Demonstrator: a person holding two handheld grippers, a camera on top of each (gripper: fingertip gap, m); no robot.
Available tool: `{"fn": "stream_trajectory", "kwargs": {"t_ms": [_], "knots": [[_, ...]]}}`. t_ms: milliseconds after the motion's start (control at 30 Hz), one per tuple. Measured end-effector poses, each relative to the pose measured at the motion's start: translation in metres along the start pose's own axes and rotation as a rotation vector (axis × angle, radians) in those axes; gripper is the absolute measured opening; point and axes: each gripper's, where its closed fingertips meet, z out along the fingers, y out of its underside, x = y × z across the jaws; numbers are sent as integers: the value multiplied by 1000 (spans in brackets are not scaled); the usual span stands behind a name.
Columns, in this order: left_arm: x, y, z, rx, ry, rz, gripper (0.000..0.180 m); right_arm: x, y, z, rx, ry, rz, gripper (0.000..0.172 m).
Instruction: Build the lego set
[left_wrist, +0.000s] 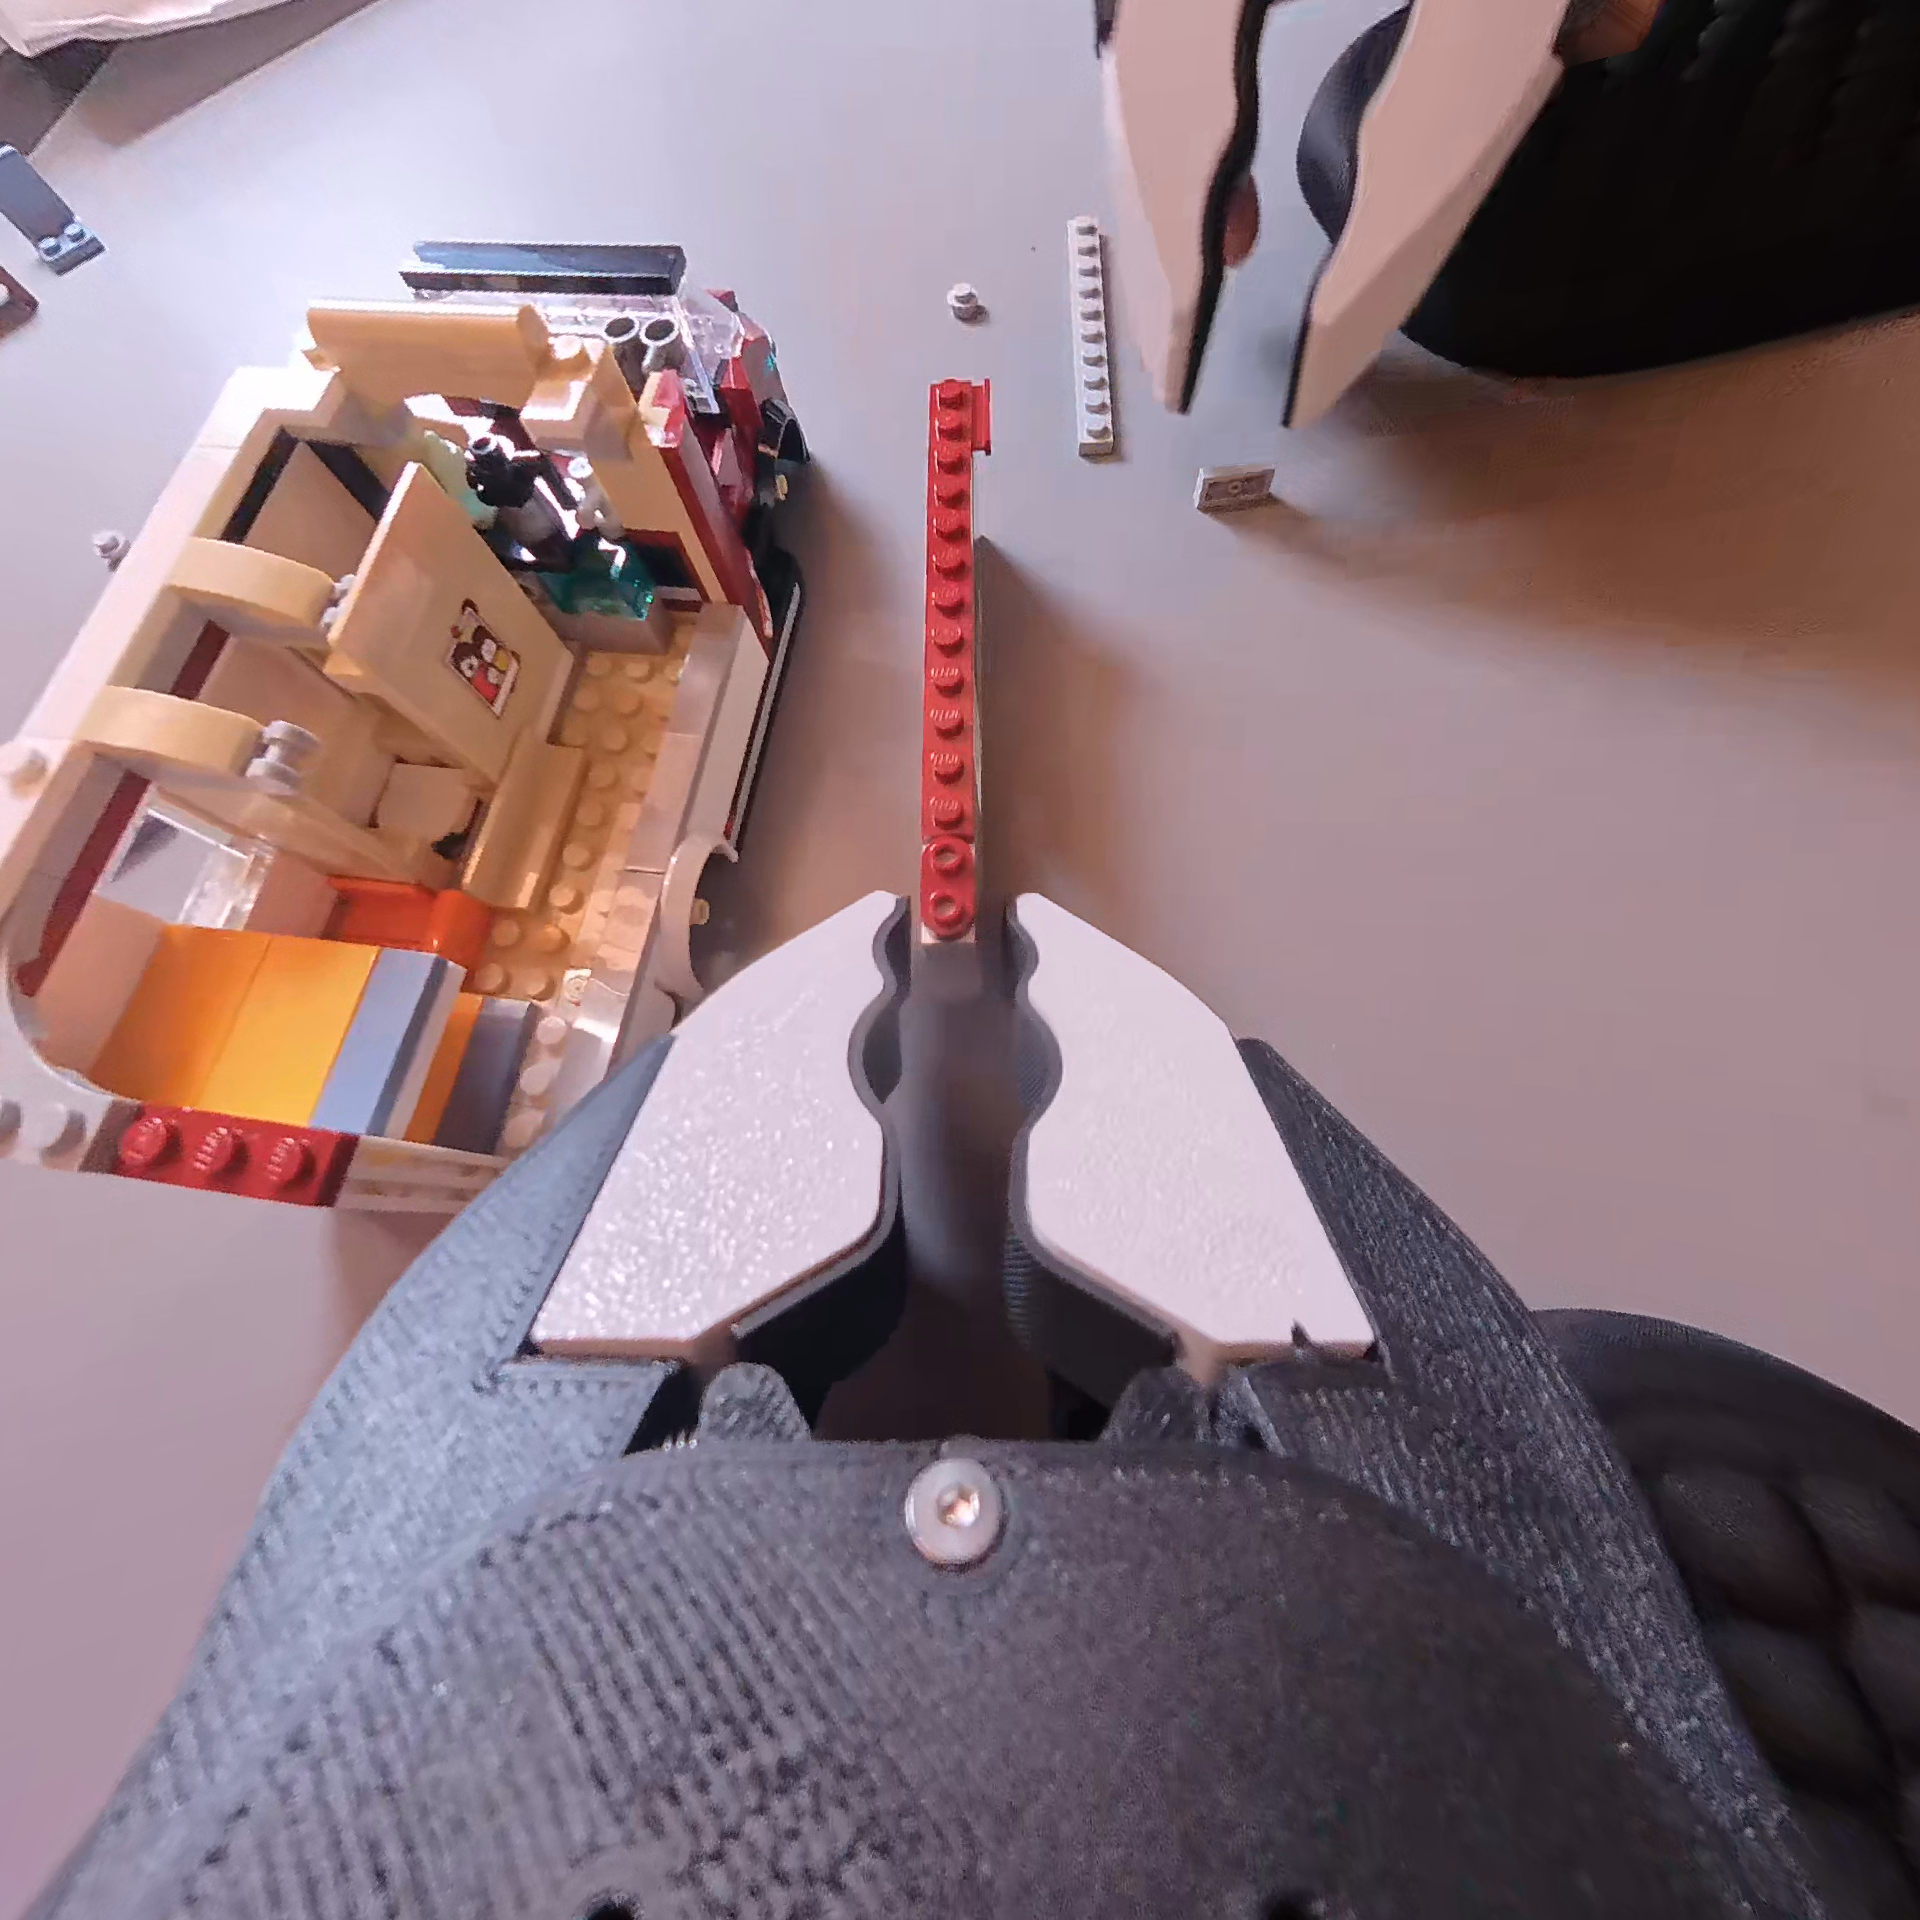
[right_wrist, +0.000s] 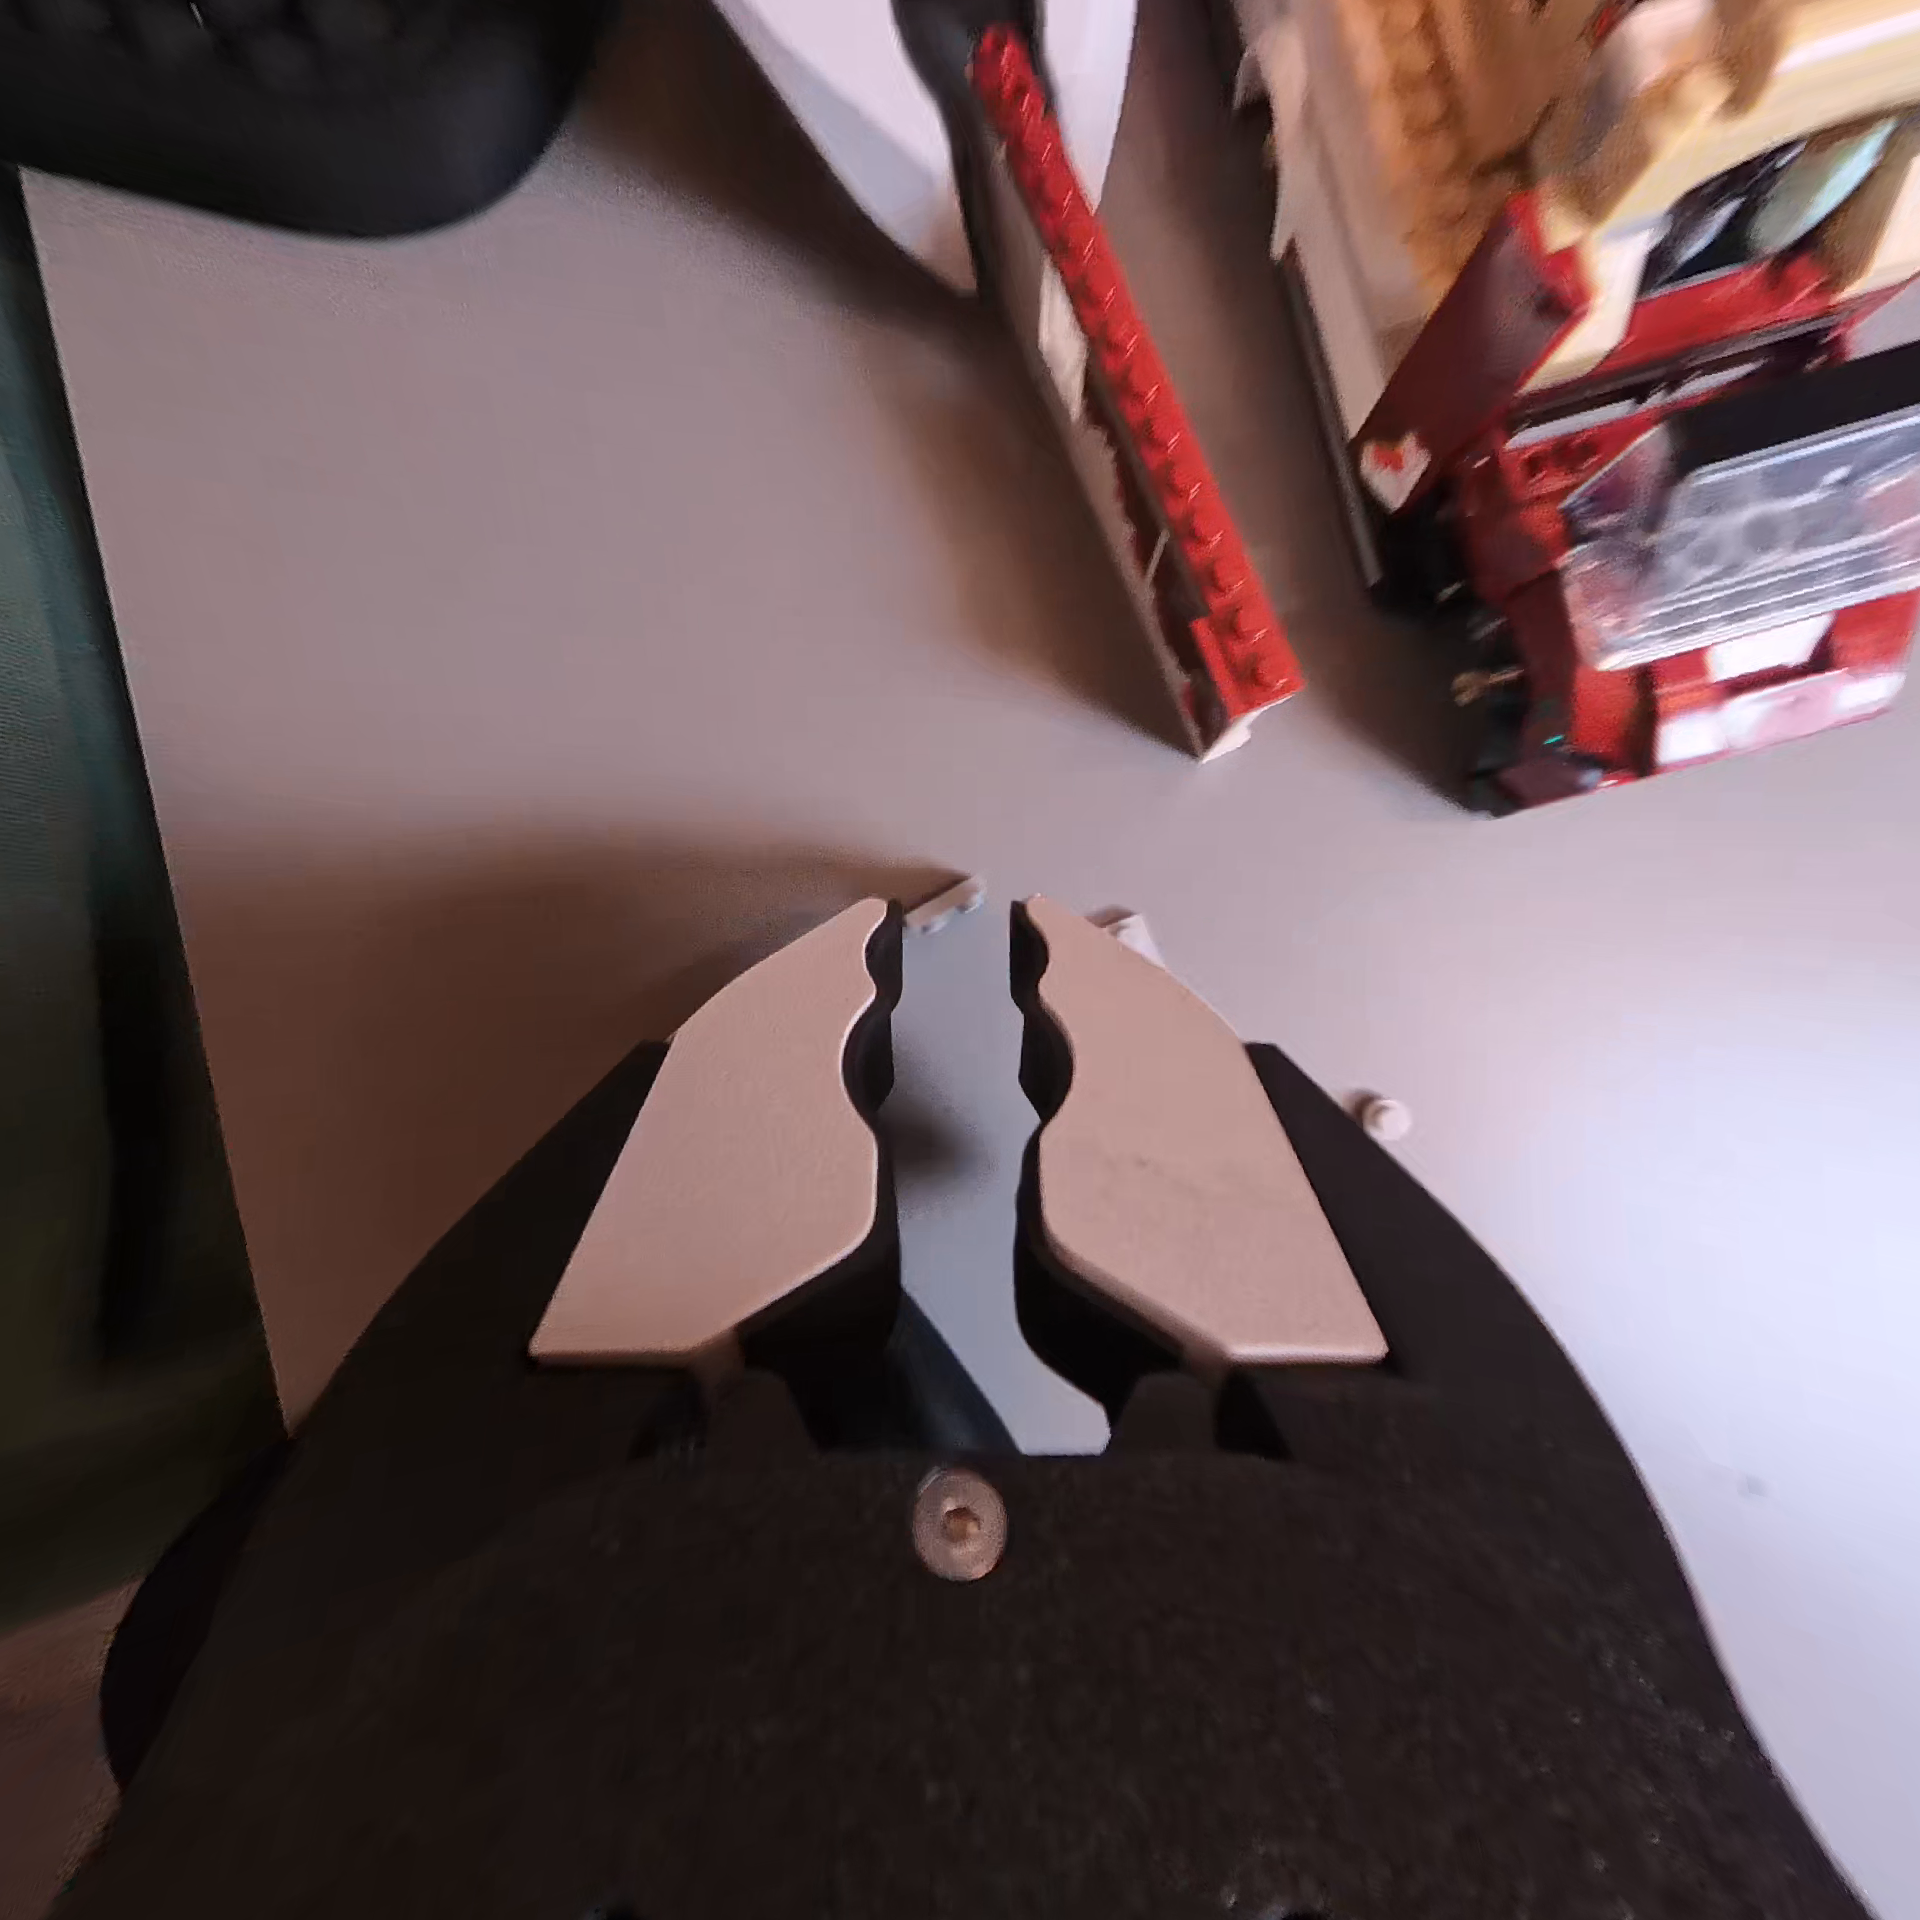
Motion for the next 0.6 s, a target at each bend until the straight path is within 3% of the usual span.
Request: {"fn": "stream_trajectory", "kwargs": {"t_ms": [200, 467, 600], "knots": [[-3, 2, -2, 1, -20, 8, 17, -4, 3, 12, -42, 23, -4, 13], [-6, 3, -4, -1, -36, 19, 18, -17, -1, 14, -110, 174, -317, 10], [-6, 4, -4, -5, -39, 26, 18, -29, 1, 10, -82, 163, -318, 10]]}}
